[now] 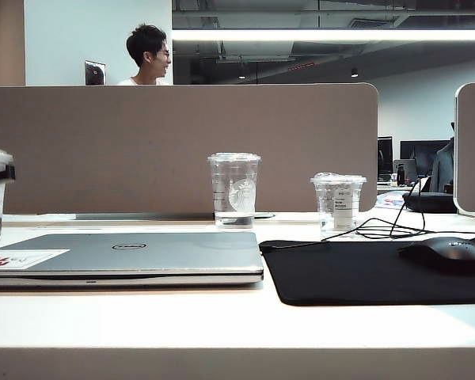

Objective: Pick up the coffee cup on the left and place it on the left side of the laptop.

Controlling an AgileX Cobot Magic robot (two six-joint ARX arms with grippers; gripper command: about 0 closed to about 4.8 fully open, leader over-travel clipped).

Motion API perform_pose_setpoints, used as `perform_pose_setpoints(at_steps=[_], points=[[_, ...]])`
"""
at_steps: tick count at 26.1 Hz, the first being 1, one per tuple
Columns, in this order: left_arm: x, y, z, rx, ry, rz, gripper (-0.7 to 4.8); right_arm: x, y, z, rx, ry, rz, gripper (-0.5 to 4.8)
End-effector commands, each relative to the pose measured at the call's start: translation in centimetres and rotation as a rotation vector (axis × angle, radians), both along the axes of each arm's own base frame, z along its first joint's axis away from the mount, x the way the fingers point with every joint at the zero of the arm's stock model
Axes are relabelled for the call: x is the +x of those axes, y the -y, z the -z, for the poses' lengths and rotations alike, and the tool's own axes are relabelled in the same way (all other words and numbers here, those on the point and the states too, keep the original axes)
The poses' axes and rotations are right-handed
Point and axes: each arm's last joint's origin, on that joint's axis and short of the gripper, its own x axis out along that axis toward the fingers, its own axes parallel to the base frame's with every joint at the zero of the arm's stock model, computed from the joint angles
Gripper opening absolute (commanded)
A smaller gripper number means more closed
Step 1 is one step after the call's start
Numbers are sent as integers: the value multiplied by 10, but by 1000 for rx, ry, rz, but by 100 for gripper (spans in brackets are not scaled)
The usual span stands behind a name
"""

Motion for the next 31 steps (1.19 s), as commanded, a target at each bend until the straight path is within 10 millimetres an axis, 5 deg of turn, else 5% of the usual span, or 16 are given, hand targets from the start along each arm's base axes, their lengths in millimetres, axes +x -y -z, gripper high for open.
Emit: perform_pose_setpoints(at_steps=[1,18,24,31], points=[[2,0,0,13,49,7,206,0,0,-4,12,27,-1,-2],[8,-1,30,40,89,26,210,0,0,-3,11,26,-1,-2],[8,-1,34,50,75,32,318,0,0,-3,10,24,-1,-2],[8,1,33,44,79,73,350,0,0,-3,10,24,-1,-2]])
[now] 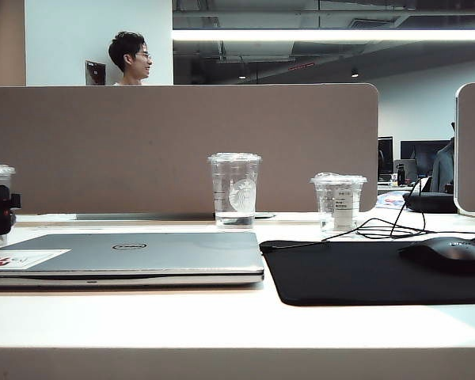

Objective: Pick up the coffee cup on the left and place it on the left side of the laptop.

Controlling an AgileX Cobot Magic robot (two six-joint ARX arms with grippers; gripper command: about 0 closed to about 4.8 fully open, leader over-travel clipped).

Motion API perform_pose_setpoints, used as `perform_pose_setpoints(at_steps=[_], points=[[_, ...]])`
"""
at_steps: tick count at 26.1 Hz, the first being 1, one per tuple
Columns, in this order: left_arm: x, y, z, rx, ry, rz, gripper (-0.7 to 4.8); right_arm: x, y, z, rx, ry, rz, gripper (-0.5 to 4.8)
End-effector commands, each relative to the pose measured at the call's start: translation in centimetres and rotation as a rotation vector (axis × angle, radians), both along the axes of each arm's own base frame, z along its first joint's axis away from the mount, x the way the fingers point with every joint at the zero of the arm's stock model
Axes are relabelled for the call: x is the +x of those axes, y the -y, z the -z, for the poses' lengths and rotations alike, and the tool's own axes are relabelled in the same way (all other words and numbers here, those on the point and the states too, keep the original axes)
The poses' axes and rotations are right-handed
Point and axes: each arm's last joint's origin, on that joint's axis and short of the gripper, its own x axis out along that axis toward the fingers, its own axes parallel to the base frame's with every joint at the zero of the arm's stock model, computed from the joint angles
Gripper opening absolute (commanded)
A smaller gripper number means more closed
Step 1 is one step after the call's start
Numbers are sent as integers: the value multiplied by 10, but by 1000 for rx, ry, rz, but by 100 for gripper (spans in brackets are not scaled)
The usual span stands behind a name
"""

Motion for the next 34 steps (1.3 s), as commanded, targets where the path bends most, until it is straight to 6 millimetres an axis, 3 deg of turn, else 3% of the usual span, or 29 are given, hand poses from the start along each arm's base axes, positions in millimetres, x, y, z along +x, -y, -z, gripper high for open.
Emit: perform_pose_setpoints(at_steps=[1,3,6,18,21,22,24,27,30,34], points=[[0,0,-2,-1,11,20,350,0,0,-3,11,25,-1,-2],[-1,0,-3,0,14,20,361,0,0,-3,11,26,-1,-2],[-3,1,-6,4,20,20,479,0,0,-3,11,25,-1,-2],[-51,5,-23,63,27,-46,479,0,0,-4,12,27,-2,-2],[-63,6,-26,62,19,-46,401,0,0,-4,12,26,-2,-2],[-70,7,-28,59,-10,-45,329,0,0,-4,12,26,-1,-2],[-75,8,-30,55,-44,-43,254,0,0,-4,12,26,-1,-2],[-81,9,-36,49,-95,-39,100,0,0,-4,12,26,-1,-2],[-87,10,-46,47,-108,-32,-2,0,0,-3,12,25,-2,-2],[-97,11,-62,48,-94,-34,-6,0,0,-4,12,26,-2,-2]])
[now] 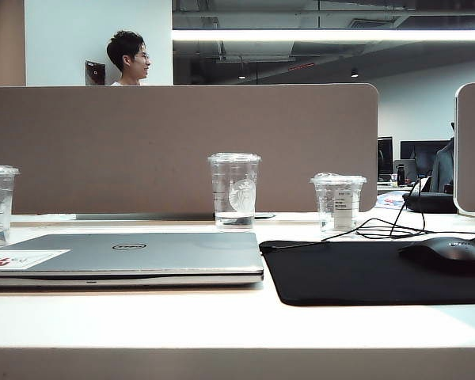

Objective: Pick up the coffee cup on the left and place it on the left side of the laptop.

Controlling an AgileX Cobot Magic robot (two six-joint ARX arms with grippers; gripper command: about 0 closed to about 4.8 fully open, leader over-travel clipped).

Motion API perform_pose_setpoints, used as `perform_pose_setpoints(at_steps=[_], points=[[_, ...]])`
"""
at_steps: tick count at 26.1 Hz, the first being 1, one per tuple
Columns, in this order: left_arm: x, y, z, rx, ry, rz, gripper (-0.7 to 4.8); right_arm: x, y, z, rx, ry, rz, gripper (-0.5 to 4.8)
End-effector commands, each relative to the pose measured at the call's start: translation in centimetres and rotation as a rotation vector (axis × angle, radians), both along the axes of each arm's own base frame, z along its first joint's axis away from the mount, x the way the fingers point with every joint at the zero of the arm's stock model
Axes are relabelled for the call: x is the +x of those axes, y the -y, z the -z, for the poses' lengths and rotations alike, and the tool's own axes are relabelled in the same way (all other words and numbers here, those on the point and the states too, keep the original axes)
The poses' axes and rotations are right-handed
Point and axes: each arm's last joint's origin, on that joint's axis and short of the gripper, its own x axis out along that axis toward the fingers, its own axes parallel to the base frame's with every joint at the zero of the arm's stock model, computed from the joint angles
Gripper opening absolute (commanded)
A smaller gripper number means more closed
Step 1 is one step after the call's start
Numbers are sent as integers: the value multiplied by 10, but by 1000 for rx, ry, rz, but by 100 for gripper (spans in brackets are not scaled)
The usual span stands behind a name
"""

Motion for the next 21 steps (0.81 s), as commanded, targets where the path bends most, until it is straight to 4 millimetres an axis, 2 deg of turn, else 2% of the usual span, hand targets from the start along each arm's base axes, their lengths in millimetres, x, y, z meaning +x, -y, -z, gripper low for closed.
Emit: perform_pose_setpoints(at_steps=[1,12,16,21], points=[[-8,1,-11,3,0,3,-6,0,0,-4,12,27,-1,-2],[-45,7,-50,-11,3,33,-6,-1,0,-4,13,30,7,-2],[-60,8,-64,-4,40,25,-6,0,2,-4,10,30,62,-2],[-73,10,-71,-17,75,22,-6,1,2,-4,8,28,81,-1]])
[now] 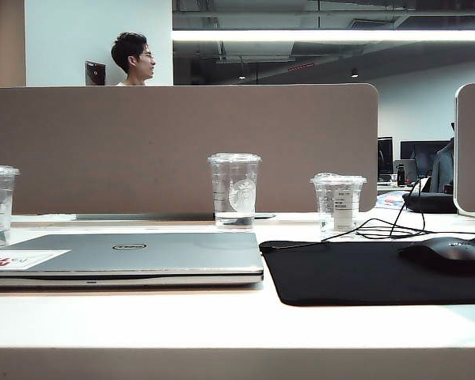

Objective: Pick up the coffee cup on the left and place it on the left side of the laptop.

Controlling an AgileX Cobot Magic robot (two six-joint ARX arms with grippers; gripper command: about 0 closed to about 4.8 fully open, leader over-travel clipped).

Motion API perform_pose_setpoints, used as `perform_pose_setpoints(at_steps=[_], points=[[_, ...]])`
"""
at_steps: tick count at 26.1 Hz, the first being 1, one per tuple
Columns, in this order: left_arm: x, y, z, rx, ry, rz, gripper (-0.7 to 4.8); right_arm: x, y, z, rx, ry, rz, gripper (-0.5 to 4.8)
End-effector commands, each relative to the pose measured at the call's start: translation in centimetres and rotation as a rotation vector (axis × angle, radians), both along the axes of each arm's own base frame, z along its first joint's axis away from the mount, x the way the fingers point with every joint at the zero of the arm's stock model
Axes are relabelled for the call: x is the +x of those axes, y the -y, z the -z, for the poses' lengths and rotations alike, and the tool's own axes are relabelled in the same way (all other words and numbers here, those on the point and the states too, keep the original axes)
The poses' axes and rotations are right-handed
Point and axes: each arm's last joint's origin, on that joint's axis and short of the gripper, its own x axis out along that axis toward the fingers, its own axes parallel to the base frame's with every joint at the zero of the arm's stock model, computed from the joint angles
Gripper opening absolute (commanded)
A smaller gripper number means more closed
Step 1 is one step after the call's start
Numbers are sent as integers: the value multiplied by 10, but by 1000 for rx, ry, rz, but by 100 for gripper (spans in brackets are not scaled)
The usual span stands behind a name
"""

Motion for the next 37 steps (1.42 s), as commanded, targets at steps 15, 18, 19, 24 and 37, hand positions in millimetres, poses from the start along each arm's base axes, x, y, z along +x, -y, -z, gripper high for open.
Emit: perform_pose_setpoints(at_steps=[15,18,19,24,37], points=[[-26,20,-10,-12,26,134,-6,0,1,-3,11,24,12,-1],[-28,26,-9,41,11,168,-6,0,1,-3,11,24,11,-1],[-29,28,-9,60,15,184,-6,0,1,-3,10,22,11,-1],[-37,33,-11,62,85,243,-6,0,1,-3,9,21,11,-1],[-51,24,24,32,243,178,-6,0,0,-3,9,21,11,-1]])
